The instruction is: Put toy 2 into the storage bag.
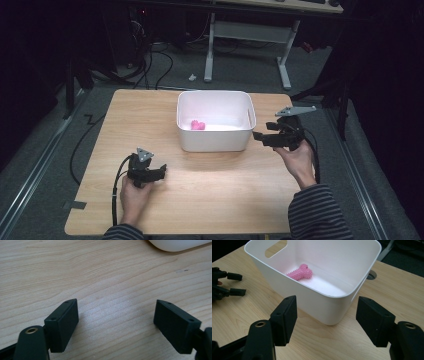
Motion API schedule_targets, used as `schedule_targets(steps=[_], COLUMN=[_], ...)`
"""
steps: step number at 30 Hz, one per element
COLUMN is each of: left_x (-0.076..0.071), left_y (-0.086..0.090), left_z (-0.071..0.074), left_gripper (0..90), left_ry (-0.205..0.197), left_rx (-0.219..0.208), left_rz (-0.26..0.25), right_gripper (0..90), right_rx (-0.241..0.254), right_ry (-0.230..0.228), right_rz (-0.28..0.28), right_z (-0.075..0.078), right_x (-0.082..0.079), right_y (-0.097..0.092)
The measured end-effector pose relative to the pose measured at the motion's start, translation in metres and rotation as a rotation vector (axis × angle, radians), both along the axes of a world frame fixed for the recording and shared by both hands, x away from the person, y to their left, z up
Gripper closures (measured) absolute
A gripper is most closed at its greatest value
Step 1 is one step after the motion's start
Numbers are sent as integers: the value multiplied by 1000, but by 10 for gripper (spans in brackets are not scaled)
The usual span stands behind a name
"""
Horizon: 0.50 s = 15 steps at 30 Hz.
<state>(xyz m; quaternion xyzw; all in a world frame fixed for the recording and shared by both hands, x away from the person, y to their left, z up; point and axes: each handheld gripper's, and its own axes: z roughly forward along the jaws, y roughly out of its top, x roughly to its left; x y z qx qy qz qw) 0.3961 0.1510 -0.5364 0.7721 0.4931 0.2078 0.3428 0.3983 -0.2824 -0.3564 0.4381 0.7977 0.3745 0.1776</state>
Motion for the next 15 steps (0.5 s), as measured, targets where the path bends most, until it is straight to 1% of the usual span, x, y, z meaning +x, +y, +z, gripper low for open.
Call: schedule_targets(steps=[2, 4, 5, 6, 9, 10, 15], left_x=[0, 0, 0, 0, 0, 0, 0], left_y=[0, 0, 0, 0, 0, 0, 0], left_z=[0, 0, 0, 0, 0, 0, 0], left_gripper=[203, 202, 203, 203, 203, 202, 203], left_ry=[0, 0, 0, 0, 0, 0, 0], left_rx=[0, 0, 0, 0, 0, 0, 1], left_rz=[0, 0, 0, 0, 0, 0, 0], right_gripper=[339, 352, 353, 354, 353, 353, 356], right_rx=[0, 3, 9, 11, -3, -10, 18], right_ry=[-10, -37, -38, -36, -24, -29, -33], right_rz=[-6, -16, -20, -19, -30, -35, -58], right_z=[3, 5, 5, 4, -1, -2, -13], right_x=[-6, -12, -15, -18, -24, -27, -42], right_y=[-4, -7, -8, -10, -15, -17, -28])
